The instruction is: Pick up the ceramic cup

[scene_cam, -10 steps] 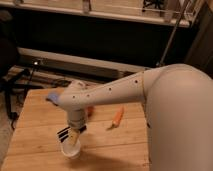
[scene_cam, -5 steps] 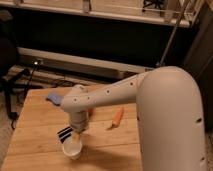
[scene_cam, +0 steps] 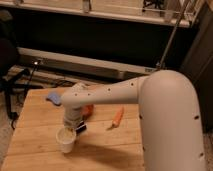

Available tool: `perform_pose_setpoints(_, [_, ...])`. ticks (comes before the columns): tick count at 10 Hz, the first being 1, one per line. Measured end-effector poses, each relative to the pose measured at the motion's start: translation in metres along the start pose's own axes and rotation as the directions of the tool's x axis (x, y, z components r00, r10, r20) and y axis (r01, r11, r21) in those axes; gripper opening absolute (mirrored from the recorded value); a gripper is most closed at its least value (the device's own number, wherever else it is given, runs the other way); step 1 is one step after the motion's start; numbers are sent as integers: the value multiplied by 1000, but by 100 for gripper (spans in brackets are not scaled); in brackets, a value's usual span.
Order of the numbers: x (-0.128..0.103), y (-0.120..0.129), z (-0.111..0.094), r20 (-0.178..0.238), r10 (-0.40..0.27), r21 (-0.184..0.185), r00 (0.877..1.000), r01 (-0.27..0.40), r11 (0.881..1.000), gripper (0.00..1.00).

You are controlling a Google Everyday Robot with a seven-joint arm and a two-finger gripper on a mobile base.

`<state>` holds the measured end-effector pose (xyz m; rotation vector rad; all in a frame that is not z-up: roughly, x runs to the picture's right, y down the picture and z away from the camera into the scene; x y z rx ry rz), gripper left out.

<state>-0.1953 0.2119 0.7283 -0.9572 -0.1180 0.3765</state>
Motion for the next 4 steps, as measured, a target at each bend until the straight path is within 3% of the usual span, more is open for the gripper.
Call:
perform_pose_setpoints(2, [-7,20,-38,16,-32,-4,999,32,999,0])
perform_pose_setpoints(4, [-5,39,-68,22,-46,-47,999,47,998,0])
